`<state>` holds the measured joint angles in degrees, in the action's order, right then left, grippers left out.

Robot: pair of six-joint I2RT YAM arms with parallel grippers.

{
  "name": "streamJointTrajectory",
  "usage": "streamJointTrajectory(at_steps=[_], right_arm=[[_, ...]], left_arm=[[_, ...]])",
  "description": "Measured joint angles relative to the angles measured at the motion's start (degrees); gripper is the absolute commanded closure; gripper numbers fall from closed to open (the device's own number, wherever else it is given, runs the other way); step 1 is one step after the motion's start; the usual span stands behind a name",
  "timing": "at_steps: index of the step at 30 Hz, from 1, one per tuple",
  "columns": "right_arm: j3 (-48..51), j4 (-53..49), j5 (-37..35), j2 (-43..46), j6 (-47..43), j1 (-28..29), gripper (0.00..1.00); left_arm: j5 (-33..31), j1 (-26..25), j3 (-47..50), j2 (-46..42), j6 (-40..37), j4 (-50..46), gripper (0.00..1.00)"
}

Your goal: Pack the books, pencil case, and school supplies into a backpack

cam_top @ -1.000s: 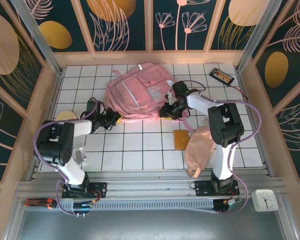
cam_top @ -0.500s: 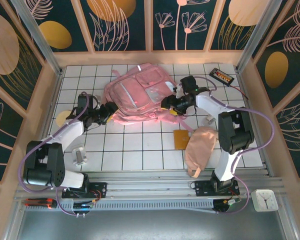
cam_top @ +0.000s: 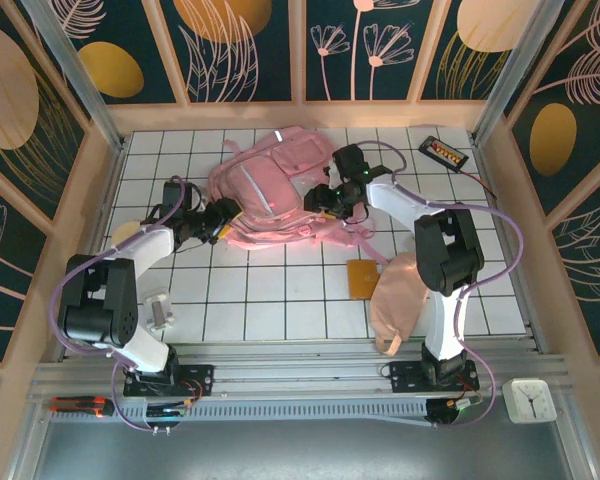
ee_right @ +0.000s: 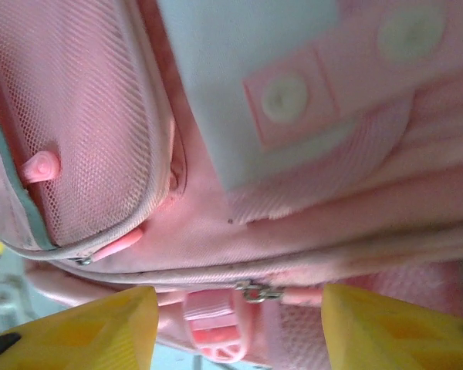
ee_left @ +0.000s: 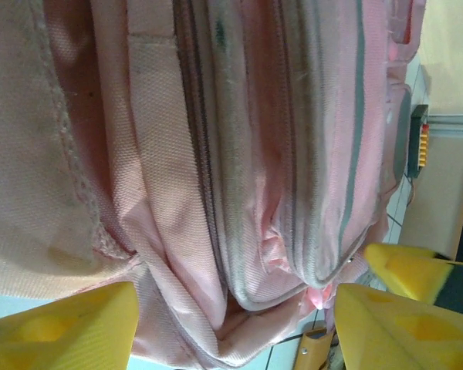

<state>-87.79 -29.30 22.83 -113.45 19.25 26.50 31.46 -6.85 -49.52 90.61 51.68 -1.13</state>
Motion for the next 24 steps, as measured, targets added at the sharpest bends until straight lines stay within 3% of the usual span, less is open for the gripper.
streamJointTrajectory(at_steps=[4, 9, 24], right_arm=[[-3.5, -4.9, -2.0, -0.3, -10.4, -1.0, 0.44], [-7.8, -9.2, -0.9, -3.7, -17.0, -2.5, 0.44], [-7.8, -11.3, 4.0, -7.7, -19.4, -2.7, 0.45]], left_arm=[[0.0, 0.0, 0.0, 1.1, -0.4, 0.0, 0.33], [0.3, 0.0, -0.3, 2.6, -0.5, 0.0, 0.32], [1.1, 0.0, -2.0, 3.7, -0.7, -0.7, 0.32]])
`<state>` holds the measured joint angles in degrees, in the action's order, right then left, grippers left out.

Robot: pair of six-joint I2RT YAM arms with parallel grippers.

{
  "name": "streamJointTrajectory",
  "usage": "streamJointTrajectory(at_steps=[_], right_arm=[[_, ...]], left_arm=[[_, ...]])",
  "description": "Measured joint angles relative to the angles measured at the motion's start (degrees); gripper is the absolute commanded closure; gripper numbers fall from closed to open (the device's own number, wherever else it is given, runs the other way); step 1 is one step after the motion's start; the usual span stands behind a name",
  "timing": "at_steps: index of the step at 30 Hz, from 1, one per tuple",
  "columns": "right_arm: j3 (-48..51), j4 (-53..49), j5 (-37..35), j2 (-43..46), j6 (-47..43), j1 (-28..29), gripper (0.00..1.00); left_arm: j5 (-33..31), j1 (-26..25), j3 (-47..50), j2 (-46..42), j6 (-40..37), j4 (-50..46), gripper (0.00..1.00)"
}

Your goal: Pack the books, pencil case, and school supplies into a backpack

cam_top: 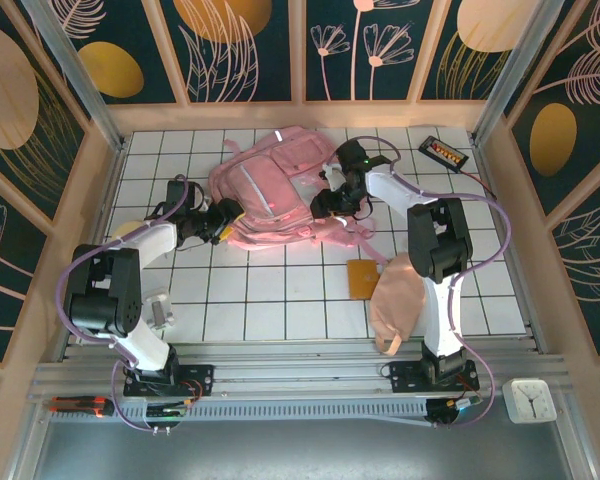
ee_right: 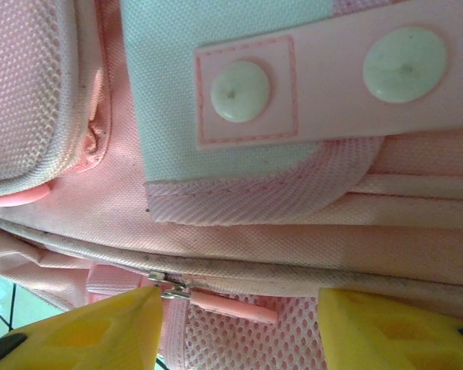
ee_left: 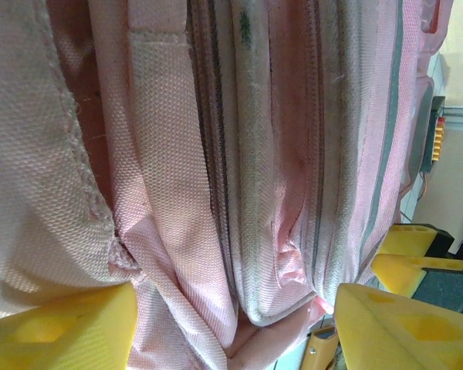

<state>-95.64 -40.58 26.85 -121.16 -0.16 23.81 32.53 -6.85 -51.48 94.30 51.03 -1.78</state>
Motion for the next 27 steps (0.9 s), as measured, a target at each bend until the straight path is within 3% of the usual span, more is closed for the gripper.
streamJointTrajectory(at_steps=[11, 23, 27], right_arm=[[2.4, 0.0, 2.8, -0.1, -2.8, 0.2, 0.46], [2.6, 0.5, 0.2, -1.0, -4.9, 1.1, 0.61], [2.6, 1.1, -2.0, -1.3, -5.3, 2.1, 0.61]], left_arm=[[0.0, 0.0, -0.4, 1.3, 0.0, 0.1, 0.33], [0.5, 0.0, -0.2, 1.6, 0.1, 1.2, 0.33], [0.5, 0.0, 0.0, 1.6, 0.2, 1.5, 0.33]])
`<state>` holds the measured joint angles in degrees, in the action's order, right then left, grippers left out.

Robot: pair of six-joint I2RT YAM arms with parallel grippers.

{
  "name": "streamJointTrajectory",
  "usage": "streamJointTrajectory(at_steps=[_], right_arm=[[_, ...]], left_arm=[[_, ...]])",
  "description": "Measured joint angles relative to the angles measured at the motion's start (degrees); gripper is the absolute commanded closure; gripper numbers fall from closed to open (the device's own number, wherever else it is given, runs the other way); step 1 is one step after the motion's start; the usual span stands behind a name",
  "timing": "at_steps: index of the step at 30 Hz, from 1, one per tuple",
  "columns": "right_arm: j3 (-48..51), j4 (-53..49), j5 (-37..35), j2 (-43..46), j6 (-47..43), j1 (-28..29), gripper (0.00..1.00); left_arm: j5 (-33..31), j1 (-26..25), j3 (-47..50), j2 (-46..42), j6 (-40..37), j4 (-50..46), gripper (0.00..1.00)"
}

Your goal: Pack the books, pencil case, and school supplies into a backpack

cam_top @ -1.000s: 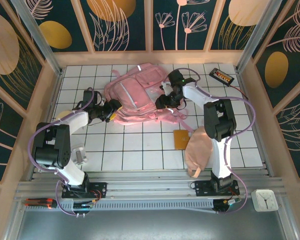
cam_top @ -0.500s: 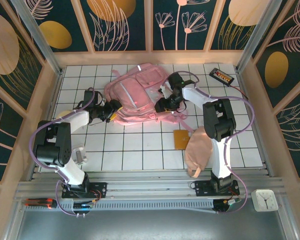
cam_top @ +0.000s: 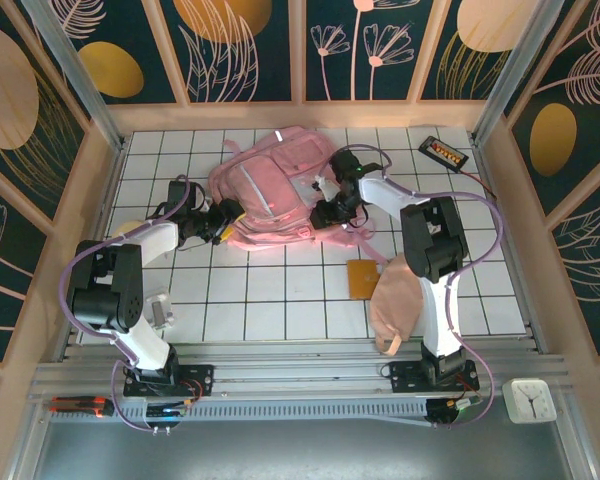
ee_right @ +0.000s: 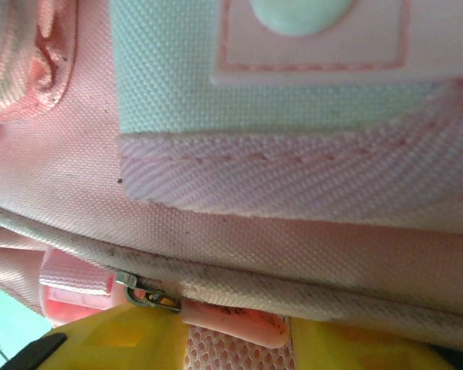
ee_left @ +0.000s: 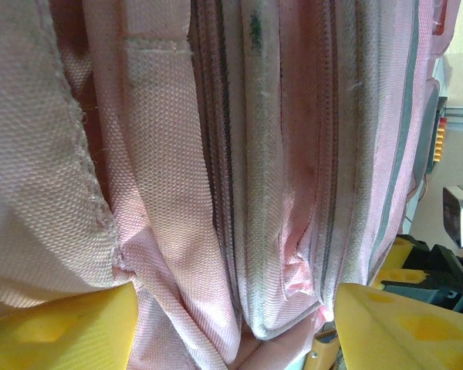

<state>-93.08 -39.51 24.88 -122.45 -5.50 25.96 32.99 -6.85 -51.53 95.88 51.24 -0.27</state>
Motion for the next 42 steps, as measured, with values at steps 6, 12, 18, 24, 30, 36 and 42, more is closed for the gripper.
streamJointTrajectory(at_steps=[6, 12, 18, 24, 30, 36, 42], right_arm=[[0.0, 0.5, -2.0, 0.0, 0.2, 0.5, 0.74], [0.0, 0.0, -3.0, 0.0, -0.4, 0.7, 1.0], [0.5, 0.3, -4.4, 0.5, -0.6, 1.2, 1.0], [3.8, 1.0, -5.0, 5.2, 1.4, 2.1, 1.0], [4.4, 1.1, -5.0, 8.0, 2.9, 2.2, 1.0], [4.7, 1.1, -4.9, 8.0, 3.1, 2.3, 1.0], [4.7, 1.2, -5.0, 8.0, 3.1, 2.5, 1.0]], left_arm=[[0.0, 0.0, 0.2, 0.0, 0.0, 0.3, 0.33], [0.0, 0.0, 0.5, 0.0, 0.0, 0.6, 0.33], [-0.9, 0.0, -0.4, -0.2, -2.0, -1.5, 0.32], [-3.3, 0.1, -3.9, -2.4, -4.7, -6.2, 0.32], [-2.1, 0.1, -6.3, -2.6, -2.5, -4.6, 0.37], [-0.8, -0.6, -9.8, 0.6, -0.4, -4.2, 0.41], [-0.4, -2.7, -14.5, 6.1, 0.0, -4.3, 0.42]])
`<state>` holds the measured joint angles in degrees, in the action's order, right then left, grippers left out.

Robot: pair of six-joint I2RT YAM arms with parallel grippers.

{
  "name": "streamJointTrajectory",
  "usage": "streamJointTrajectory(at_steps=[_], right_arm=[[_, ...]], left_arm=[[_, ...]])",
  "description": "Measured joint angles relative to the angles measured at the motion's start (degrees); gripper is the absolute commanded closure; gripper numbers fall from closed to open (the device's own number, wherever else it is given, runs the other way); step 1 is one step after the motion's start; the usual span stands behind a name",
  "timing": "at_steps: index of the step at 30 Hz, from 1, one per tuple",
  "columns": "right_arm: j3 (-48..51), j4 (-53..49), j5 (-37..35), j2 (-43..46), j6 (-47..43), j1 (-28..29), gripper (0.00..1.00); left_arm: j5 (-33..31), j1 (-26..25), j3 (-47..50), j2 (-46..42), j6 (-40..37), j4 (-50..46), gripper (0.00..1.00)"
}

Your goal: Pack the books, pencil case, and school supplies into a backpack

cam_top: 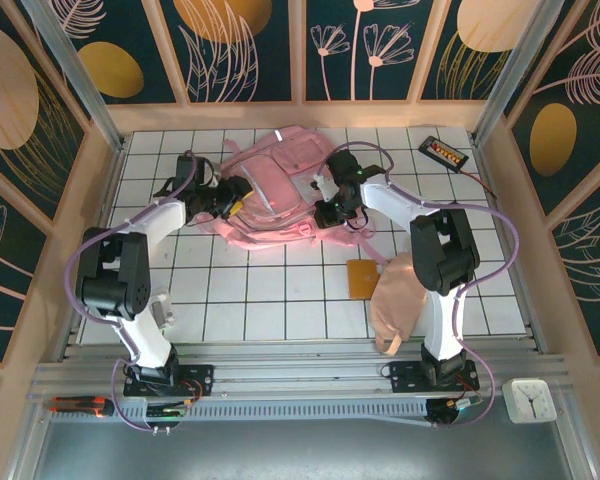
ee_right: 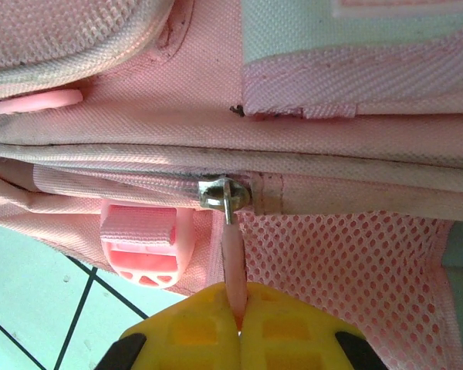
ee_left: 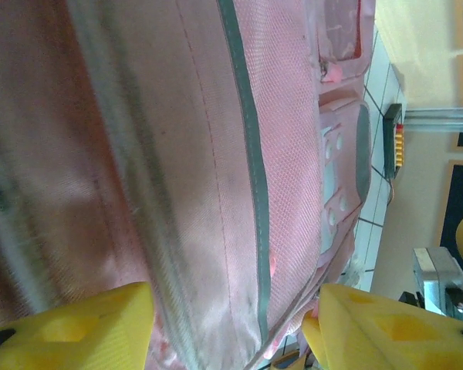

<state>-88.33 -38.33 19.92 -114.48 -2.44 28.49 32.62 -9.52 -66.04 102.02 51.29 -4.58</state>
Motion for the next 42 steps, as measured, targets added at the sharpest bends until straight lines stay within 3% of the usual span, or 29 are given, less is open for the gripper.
streamJointTrajectory(at_steps=[6, 11, 15, 17, 18, 24, 30, 42], right_arm=[[0.0, 0.0, 0.0, 0.0, 0.0, 0.0, 1.0], [0.0, 0.0, 0.0, 0.0, 0.0, 0.0, 1.0], [0.0, 0.0, 0.0, 0.0, 0.0, 0.0, 1.0], [0.0, 0.0, -0.4, 0.0, 0.0, 0.0, 1.0], [0.0, 0.0, -0.6, 0.0, 0.0, 0.0, 1.0], [0.0, -0.1, -2.0, 0.0, -0.2, 0.0, 1.0], [0.0, -1.0, -4.5, 0.1, -0.7, 1.2, 1.0], [-2.1, -2.2, -3.7, 1.9, 1.9, 12.4, 1.0]], left_arm=[[0.0, -0.2, -0.7, 2.1, -0.2, -1.5, 0.44], [0.4, -0.3, -2.1, 4.7, 0.0, -1.7, 0.52], [0.5, -0.3, -3.7, 6.8, 0.9, -1.7, 0.76], [0.5, -0.4, -4.1, 7.6, 1.4, -1.6, 0.98], [0.6, -0.4, -4.2, 8.0, 1.7, -1.4, 1.0], [0.8, -0.7, -1.5, 6.9, 5.1, 3.4, 1.0], [-0.6, -1.6, 9.4, 0.3, 18.3, 16.9, 1.0], [-6.8, -4.9, 12.5, -4.9, 31.2, 24.9, 1.0]])
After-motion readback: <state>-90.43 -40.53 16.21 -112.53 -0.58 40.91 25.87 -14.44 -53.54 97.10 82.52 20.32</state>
